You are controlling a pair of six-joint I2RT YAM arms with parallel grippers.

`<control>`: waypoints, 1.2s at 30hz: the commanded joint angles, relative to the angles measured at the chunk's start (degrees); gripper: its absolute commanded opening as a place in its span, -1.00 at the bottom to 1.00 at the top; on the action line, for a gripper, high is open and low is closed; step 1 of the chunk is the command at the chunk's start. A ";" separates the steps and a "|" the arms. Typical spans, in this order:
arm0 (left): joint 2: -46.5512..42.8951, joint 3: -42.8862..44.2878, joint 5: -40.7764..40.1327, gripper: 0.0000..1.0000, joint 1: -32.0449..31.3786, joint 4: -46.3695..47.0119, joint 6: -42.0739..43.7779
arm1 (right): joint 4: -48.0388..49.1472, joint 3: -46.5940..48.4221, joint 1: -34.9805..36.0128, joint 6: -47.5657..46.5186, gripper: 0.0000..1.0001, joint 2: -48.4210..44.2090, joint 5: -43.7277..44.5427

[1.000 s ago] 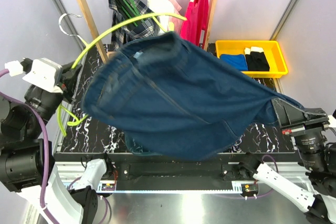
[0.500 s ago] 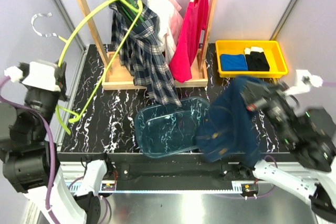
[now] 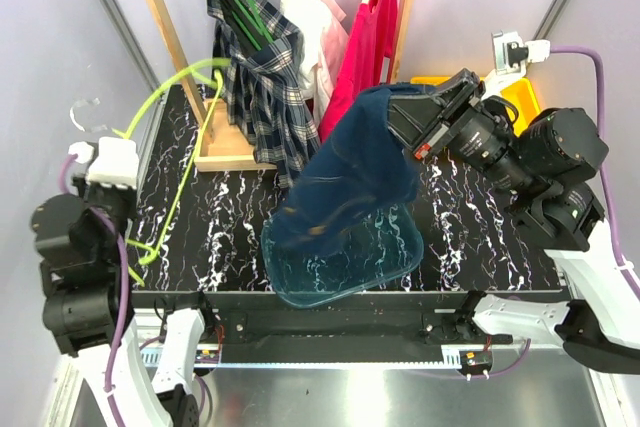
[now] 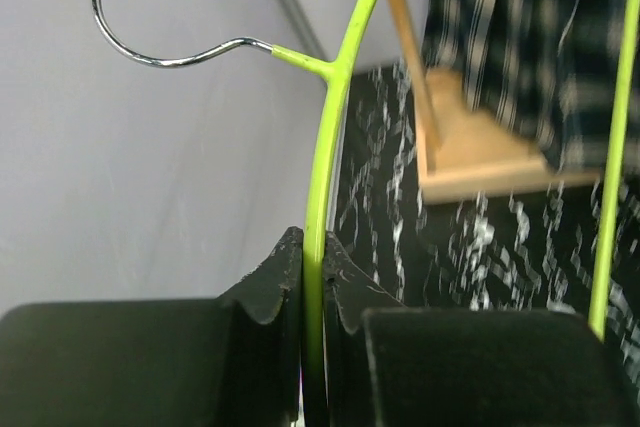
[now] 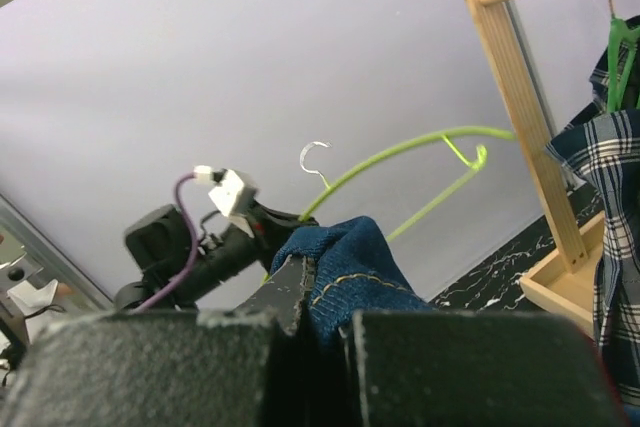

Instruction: Remove the skirt from the hanger

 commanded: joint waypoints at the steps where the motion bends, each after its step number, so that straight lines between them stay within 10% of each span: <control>1: -4.02 -6.09 -5.94 -1.00 -0.29 -2.66 4.63 | 6.33 -1.76 0.19 0.49 -1.00 -3.54 -2.18; 15: -6.58 -27.36 -10.07 -0.96 -0.73 6.21 1.75 | 6.86 -11.01 0.19 -2.06 -1.00 -2.94 -2.79; 18: -7.72 -30.62 -10.07 -0.13 -0.73 5.86 0.69 | 6.60 -8.90 0.19 -2.50 -1.00 -0.83 -3.32; 22: -10.71 -36.16 -12.01 -0.02 -0.65 7.09 0.07 | 6.60 -6.88 0.19 -2.77 -1.00 1.81 -4.11; 25: -10.71 -38.27 -12.36 0.97 -0.65 7.27 -0.28 | 6.51 -6.96 0.19 -2.33 -1.00 3.13 -4.64; 36: -6.06 -21.94 -4.37 0.98 -0.65 5.16 -4.06 | 1.07 -18.99 0.10 -5.05 -1.00 -1.25 -2.63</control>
